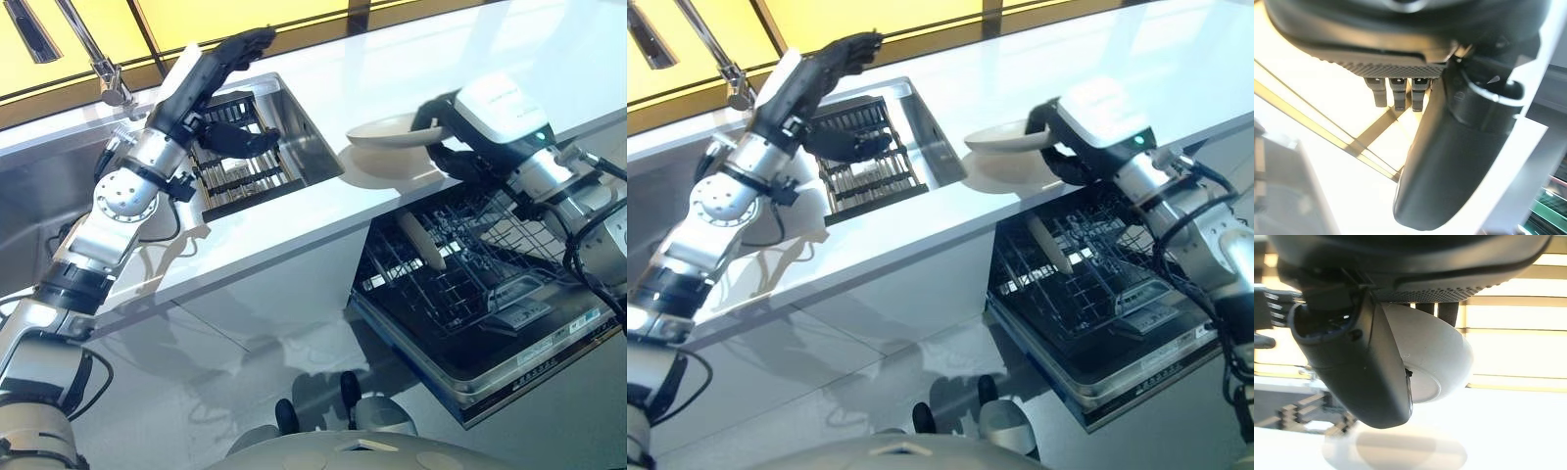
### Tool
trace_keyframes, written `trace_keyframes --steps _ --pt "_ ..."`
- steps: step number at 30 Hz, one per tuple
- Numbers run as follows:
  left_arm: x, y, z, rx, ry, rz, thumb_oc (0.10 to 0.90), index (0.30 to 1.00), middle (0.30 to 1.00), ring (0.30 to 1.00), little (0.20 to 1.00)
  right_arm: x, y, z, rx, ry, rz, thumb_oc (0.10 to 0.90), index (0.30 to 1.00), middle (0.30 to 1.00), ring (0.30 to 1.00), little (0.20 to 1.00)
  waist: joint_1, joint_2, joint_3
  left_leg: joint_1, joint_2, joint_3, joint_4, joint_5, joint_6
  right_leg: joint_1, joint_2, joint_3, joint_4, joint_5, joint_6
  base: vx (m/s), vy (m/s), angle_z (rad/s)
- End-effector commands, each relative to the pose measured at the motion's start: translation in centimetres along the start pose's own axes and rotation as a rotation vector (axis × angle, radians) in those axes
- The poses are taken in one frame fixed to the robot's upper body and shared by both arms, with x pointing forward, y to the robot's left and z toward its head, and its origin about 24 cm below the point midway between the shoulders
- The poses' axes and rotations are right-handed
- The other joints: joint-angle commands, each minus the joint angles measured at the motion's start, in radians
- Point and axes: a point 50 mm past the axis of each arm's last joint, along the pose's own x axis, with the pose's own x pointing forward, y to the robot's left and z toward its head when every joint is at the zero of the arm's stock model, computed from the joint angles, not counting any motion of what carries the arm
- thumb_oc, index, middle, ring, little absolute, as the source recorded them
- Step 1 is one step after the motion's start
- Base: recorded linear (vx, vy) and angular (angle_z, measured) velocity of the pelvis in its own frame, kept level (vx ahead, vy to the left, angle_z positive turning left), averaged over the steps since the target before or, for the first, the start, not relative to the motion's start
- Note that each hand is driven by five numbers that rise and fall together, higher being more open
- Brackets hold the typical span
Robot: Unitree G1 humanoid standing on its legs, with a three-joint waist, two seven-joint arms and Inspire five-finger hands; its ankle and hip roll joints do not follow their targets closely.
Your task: Pick up plates and place into dishwasher.
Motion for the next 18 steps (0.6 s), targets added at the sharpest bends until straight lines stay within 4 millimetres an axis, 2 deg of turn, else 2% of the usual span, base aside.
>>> trace_keyframes --steps 1,3,4,6,8,11,13,17,18 --pt "-0.1 4.1 1.9 -0.056 -0.158 0.208 0.8 0.9 0.9 0.9 0.9 -0.5 -6.5 -2.2 -0.1 0.068 -0.332 0.1 0.3 0.3 0.3 0.2 0.001 -0.002 -0.139 0.015 -0.016 -0.032 0.036 -0.129 0.005 0.017 0.059 -0.014 0.097 -0.162 0.073 0.0 0.0 0.0" --pt "-1.6 3.9 0.8 -0.117 -0.131 0.232 0.8 0.9 0.9 0.9 0.9 -2.1 -6.4 -2.9 -0.13 0.118 -0.359 0.1 0.3 0.3 0.3 0.2 -0.01 -0.004 -0.138 0.015 -0.016 -0.029 0.036 -0.13 0.005 0.015 0.061 -0.008 0.098 -0.162 0.074 0.02 -0.001 -0.01" --pt "-1.7 3.8 0.7 -0.123 -0.129 0.23 0.8 0.9 0.9 0.9 0.9 -2.4 -6.3 -3.0 -0.137 0.132 -0.359 0.1 0.3 0.3 0.3 0.2 -0.01 -0.004 -0.138 0.015 -0.016 -0.029 0.036 -0.13 0.005 0.015 0.062 -0.008 0.098 -0.162 0.074 0.04 -0.003 -0.01" --pt "-2.9 3.3 0.5 -0.154 -0.136 0.227 0.8 0.9 0.9 0.9 0.9 -4.4 -6.3 -4.0 -0.152 0.208 -0.374 0.1 0.3 0.3 0.3 0.2 -0.021 -0.007 -0.136 0.018 -0.015 -0.025 0.033 -0.131 0.005 0.013 0.063 -0.003 0.098 -0.16 0.076 0.04 -0.004 -0.02" --pt "-3.3 3.0 0.7 -0.153 -0.148 0.221 0.8 0.9 0.9 0.9 0.9 -5.4 -6.0 -4.5 -0.153 0.252 -0.385 0.1 0.3 0.3 0.3 0.2 -0.022 -0.009 -0.135 0.019 -0.015 -0.023 0.033 -0.132 0.005 0.012 0.064 0.0 0.098 -0.16 0.076 0.03 -0.001 -0.06" --pt "-4.1 2.6 1.2 -0.156 -0.155 0.212 0.8 0.9 0.9 0.9 0.9 -8.7 -5.1 -5.8 -0.148 0.378 -0.421 0.1 0.3 0.3 0.3 0.2 -0.037 -0.01 -0.129 0.022 -0.015 -0.014 0.03 -0.132 0.006 0.01 0.066 0.006 0.096 -0.156 0.081 0.03 0.001 -0.09" --pt "-4.4 2.6 1.3 -0.154 -0.149 0.206 0.8 0.9 0.9 0.9 0.9 -10.0 -5.0 -6.1 -0.14 0.417 -0.44 0.1 0.3 0.3 0.3 0.2 -0.04 -0.009 -0.128 0.021 -0.015 -0.01 0.029 -0.132 0.006 0.009 0.065 0.006 0.096 -0.154 0.083 0.01 0.001 -0.05" --pt "-4.7 2.7 1.2 -0.148 -0.127 0.203 0.8 0.9 0.9 0.9 0.9 -11.1 -5.0 -6.3 -0.122 0.463 -0.469 0.1 0.3 0.3 0.3 0.2 -0.047 -0.006 -0.125 0.021 -0.014 -0.005 0.029 -0.132 0.005 0.007 0.065 0.007 0.095 -0.153 0.084 0.0 -0.001 -0.05" --pt "-5.3 3.0 0.5 -0.142 -0.077 0.209 0.8 0.9 0.9 0.9 0.9 -13.0 -4.7 -6.6 -0.119 0.521 -0.483 0.1 0.3 0.3 0.3 0.2 -0.061 -0.004 -0.121 0.021 -0.013 0.003 0.027 -0.131 0.006 0.002 0.066 0.01 0.097 -0.15 0.087 0.01 -0.006 -0.05"
